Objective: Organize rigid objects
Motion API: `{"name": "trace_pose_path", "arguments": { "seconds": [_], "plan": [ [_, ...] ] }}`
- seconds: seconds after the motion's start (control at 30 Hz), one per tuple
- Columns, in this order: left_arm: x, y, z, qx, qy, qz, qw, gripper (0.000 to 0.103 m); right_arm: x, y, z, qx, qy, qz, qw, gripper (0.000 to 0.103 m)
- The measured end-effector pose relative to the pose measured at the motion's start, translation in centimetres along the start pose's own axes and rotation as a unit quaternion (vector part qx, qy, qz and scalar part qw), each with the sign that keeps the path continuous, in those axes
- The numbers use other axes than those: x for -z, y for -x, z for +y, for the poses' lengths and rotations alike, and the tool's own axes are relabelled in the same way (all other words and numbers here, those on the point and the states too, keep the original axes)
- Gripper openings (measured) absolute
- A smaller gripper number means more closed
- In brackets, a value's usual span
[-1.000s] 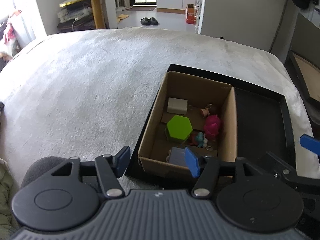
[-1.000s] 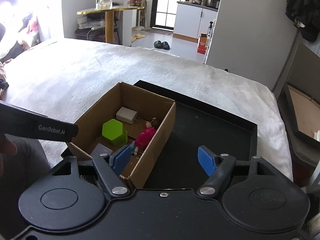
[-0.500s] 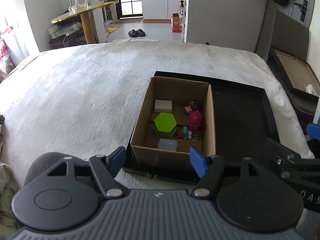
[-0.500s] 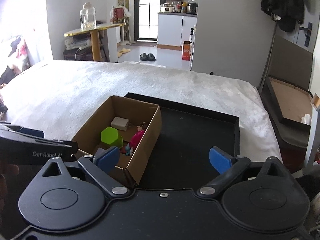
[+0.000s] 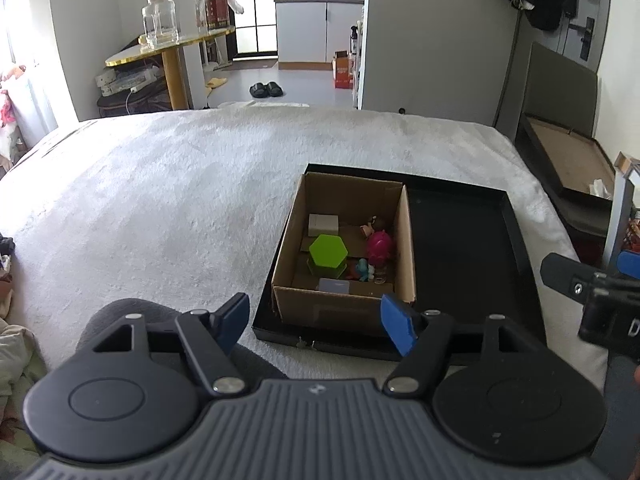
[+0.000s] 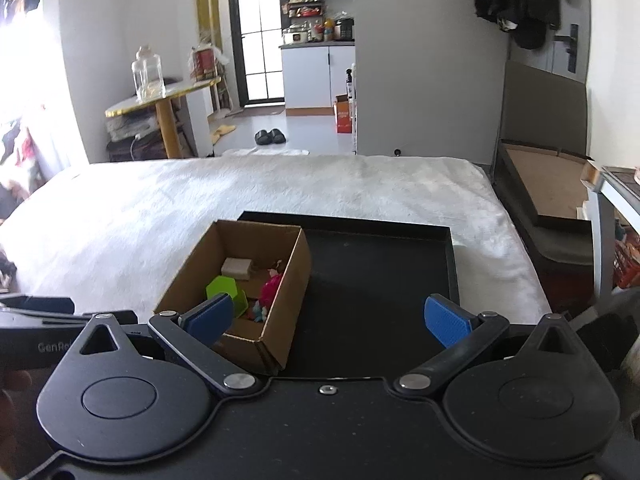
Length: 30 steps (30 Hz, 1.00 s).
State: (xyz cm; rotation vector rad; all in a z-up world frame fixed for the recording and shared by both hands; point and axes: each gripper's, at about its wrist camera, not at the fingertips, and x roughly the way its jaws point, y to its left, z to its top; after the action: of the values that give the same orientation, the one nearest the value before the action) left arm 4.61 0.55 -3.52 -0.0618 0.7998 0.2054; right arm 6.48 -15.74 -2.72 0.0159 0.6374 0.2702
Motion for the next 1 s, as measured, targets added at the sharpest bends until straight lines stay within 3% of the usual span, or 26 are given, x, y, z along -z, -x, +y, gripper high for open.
{"name": "trace_pose_path", "arguments": {
  "seconds": [0.27, 0.43, 0.6, 1.0],
  "plan": [
    [-0.6, 3.0, 0.1, 0.022, -0.024, -0.018, 0.9993, 0.074, -0.7, 2.1, -0.4, -0.013, -0.021, -0.001, 1.000, 0.103],
    [-0.9, 5.0, 0.8, 0.045, -0.006, -0.020, 0.9988, 0.087, -1.4, 3.6, -0.6, -0.019, -0.040, -0.003, 0.999, 0.103],
    [-1.0, 7.2, 0.7, 0.053, -0.025, -0.015, 0.9982, 0.100, -1.9, 4.9, -0.2, -0.020, -0.038, 0.001, 0.999, 0.103],
    [-1.1, 9.5, 1.1, 0.044, -0.041, -0.032, 0.9976, 0.102, -1.9, 6.8, 0.0, -0.004, -0.052, 0.016, 0.999, 0.103]
  ]
}}
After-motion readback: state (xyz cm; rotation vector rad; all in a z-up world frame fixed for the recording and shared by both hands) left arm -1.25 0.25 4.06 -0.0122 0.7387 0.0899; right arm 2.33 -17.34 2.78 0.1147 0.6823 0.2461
